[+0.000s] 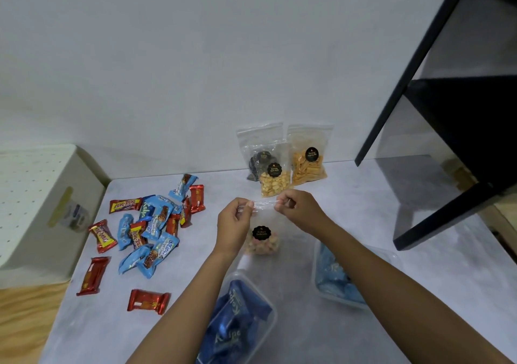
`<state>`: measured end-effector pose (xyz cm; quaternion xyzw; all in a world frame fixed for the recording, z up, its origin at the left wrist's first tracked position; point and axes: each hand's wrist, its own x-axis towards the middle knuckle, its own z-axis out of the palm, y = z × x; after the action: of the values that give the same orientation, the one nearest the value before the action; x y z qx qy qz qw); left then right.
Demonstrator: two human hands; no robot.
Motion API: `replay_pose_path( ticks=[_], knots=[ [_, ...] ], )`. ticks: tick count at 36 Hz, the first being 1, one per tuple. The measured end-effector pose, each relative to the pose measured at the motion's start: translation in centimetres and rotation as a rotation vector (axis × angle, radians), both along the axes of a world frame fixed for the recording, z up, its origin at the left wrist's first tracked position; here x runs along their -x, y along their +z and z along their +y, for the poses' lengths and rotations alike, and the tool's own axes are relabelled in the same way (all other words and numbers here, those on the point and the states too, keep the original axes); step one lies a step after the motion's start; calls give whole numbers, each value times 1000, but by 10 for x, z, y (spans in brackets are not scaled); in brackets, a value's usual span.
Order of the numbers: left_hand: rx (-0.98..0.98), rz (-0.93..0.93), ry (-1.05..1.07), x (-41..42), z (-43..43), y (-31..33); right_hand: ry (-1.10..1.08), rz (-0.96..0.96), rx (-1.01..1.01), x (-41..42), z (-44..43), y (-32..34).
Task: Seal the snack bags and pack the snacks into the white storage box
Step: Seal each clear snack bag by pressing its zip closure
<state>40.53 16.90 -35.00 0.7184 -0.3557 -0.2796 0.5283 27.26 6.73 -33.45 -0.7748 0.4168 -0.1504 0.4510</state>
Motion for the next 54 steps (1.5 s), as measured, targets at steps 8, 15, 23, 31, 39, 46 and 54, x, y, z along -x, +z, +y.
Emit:
replay_pose_path(
  ticks=[8,15,23,31,39,46,54],
  knots=[
    [10,118,-29,4,1,-3,5,125,95,-7,6,7],
    [-6,124,-62,-9,6,-1,-72,167,130,0,5,4],
    [14,49,-63,-8,3,1,40,234,423,-15,16,9],
    [-21,134,-153,-17,5,2,59,208,303,-14,18,16],
    [-65,96,-186,-13,5,1,55,171,208,-18,18,15],
    [-49,71,-140,-19,5,0,-19,-17,-34,1,-1,11],
    [-56,168,-182,-26,5,-1,38,-1,-46,17,-11,5]
  ],
)
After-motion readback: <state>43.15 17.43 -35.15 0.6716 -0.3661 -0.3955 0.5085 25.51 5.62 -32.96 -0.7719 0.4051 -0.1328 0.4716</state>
